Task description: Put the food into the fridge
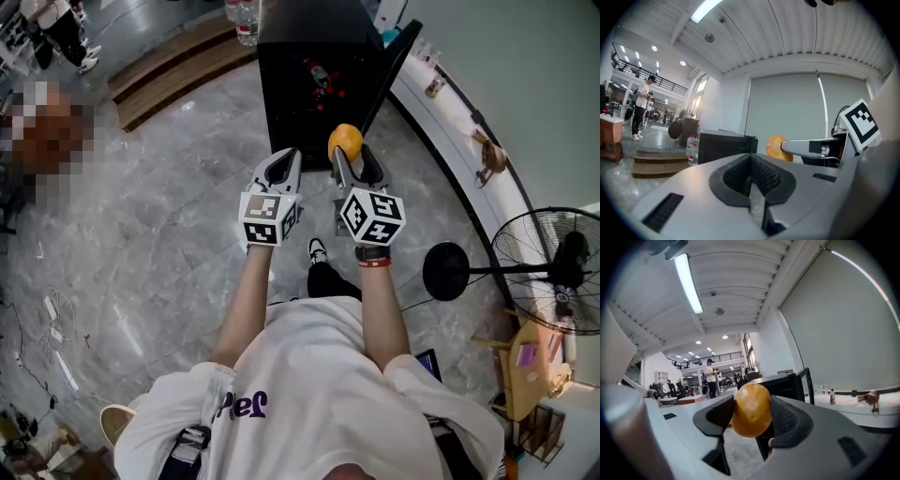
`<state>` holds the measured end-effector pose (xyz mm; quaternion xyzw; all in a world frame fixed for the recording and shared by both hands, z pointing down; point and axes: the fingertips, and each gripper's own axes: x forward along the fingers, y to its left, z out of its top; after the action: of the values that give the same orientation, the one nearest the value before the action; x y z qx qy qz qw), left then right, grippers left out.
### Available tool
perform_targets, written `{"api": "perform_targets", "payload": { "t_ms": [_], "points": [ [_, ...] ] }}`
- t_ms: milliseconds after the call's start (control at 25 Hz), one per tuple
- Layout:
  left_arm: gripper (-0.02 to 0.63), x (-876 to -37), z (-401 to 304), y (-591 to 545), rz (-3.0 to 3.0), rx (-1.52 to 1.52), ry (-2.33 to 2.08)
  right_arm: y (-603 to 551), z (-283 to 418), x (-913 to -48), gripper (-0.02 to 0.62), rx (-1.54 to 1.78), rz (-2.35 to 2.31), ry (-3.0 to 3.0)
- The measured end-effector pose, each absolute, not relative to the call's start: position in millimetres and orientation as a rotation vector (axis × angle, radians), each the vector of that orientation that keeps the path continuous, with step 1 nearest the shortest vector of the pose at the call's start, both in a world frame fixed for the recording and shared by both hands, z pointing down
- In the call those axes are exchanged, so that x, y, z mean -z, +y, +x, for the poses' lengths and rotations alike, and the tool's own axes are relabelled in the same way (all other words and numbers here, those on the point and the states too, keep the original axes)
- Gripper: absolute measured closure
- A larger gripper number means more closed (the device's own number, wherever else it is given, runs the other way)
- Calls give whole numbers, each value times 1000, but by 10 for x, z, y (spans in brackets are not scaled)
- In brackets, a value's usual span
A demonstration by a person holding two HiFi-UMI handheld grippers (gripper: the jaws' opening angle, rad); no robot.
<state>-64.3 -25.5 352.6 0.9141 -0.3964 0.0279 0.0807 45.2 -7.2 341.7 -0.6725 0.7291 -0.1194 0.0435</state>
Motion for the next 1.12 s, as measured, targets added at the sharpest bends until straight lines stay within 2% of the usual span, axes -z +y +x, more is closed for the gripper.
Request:
{"api": "perform_targets", "payload": {
  "t_ms": [680,1120],
  "points": [
    [588,-3771,-47,-1702,2656,-123,-1322,-1739,1036,-3785,334,485,-1923,2372],
    [588,-4049,307,-2211,2576,-125,-1399,-2269,1402,-4132,334,571,-1867,2446]
  ]
}}
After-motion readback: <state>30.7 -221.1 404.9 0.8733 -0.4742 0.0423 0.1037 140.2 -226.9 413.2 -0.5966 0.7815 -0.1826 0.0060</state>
